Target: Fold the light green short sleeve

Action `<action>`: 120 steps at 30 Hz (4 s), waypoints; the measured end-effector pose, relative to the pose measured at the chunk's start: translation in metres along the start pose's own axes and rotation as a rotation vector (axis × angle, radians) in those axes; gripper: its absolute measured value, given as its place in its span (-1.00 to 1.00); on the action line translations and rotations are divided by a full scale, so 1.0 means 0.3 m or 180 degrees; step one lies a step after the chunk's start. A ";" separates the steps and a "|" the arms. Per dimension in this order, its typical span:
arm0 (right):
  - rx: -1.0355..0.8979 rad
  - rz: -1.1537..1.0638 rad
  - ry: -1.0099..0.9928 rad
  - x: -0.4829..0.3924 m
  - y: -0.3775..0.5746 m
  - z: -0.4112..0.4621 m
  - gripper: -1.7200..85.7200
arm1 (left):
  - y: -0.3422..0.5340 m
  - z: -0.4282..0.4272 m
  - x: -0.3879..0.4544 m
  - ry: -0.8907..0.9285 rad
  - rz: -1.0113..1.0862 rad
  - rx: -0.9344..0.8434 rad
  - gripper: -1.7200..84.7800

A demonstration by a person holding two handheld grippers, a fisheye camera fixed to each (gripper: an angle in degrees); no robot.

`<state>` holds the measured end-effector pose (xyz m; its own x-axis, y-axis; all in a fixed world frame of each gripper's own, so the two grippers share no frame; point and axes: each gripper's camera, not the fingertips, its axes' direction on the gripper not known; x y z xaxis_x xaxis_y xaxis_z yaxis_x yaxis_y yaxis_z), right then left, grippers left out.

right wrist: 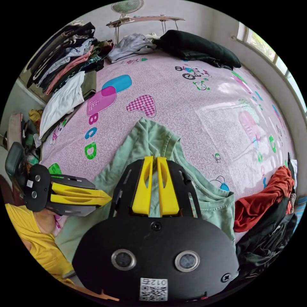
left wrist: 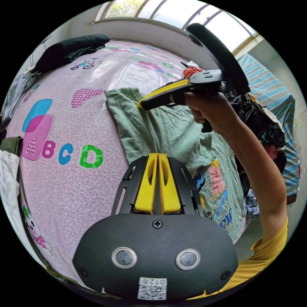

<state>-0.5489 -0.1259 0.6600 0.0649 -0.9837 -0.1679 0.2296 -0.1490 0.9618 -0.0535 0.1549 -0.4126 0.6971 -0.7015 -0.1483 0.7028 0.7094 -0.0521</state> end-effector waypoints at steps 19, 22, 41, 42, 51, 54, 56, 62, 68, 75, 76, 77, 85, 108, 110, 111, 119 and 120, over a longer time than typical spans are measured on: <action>0.0619 0.1238 -0.0494 0.149 0.596 -0.742 -0.80 | -0.040 0.031 0.407 -0.0293 0.0836 0.0098 -0.95; 0.0613 0.1344 -0.0576 0.102 0.681 -0.772 -0.78 | -0.053 0.093 0.447 -0.0307 0.0902 -0.0086 -0.95; 0.0749 0.1822 -0.0579 0.155 0.541 -1.271 -0.81 | -0.101 0.153 0.522 0.0132 0.1207 -0.0389 -0.95; 0.0820 0.1827 -0.0540 0.165 0.520 -1.302 -0.80 | -0.104 0.142 0.532 0.0082 0.1220 -0.0324 -0.95; 0.0549 0.2162 -0.0642 0.419 0.140 -1.407 -0.84 | -0.119 0.190 0.603 0.0153 0.1591 -0.0474 -0.95; 0.0552 0.2113 -0.0403 0.402 0.083 -1.484 -0.89 | -0.127 0.188 0.609 0.0119 0.1621 -0.0462 -0.95; 0.0516 0.2070 -0.0356 0.389 0.064 -1.556 -0.88 | -0.135 0.183 0.592 0.0199 0.1581 -0.0475 -0.95; 0.1109 0.2042 0.0283 0.243 0.403 -2.075 -0.82 | -0.156 0.050 0.397 0.0835 0.0578 0.0454 -0.95; 0.1724 0.3076 0.0158 0.177 1.026 -2.408 -0.76 | -0.178 0.131 0.308 0.0671 -0.0014 0.0113 -0.95; 0.2099 0.3424 -0.0311 0.086 1.187 -2.490 -0.74 | -0.209 0.155 0.385 0.0334 0.0238 0.0030 -0.95; 0.2068 0.3481 -0.0357 0.101 1.182 -2.496 -0.74 | -0.209 0.137 0.386 0.0352 0.0218 0.0148 -0.95; 0.2005 0.3602 -0.0464 0.126 1.182 -2.494 -0.75 | -0.208 0.125 0.387 0.0378 0.0211 0.0221 -0.95; 0.2659 0.2882 -0.0049 -0.175 1.167 -2.685 -0.90 | -0.200 -0.056 0.518 0.0239 0.0125 0.0754 -0.94; 0.2511 0.2422 0.0769 -0.820 1.096 -2.618 -0.91 | -0.978 0.583 1.497 -0.0602 0.1238 -0.0698 -0.82; 0.2473 0.2253 0.1136 -0.952 1.048 -2.615 -0.91 | -0.989 0.537 1.457 -0.0545 0.1252 -0.0696 -0.83; 0.2466 0.2184 0.1226 -0.991 1.031 -2.614 -0.91 | -0.998 0.507 1.422 -0.0492 0.1265 -0.0692 -0.82; 0.2207 0.1236 0.1433 -1.431 0.746 -2.483 -0.91 | -0.979 0.474 0.849 0.1496 0.0214 -0.0484 -0.85; 0.2185 0.1211 0.1393 -1.448 0.731 -2.463 -0.91 | -0.950 0.491 0.742 0.1805 -0.0013 -0.0448 -0.83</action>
<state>0.1907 0.3433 0.7841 0.4146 -0.8733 0.2560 -0.5049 0.0134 0.8631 -0.0778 -0.2136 -0.2853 0.4824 -0.5856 -0.6515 0.6527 0.7363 -0.1786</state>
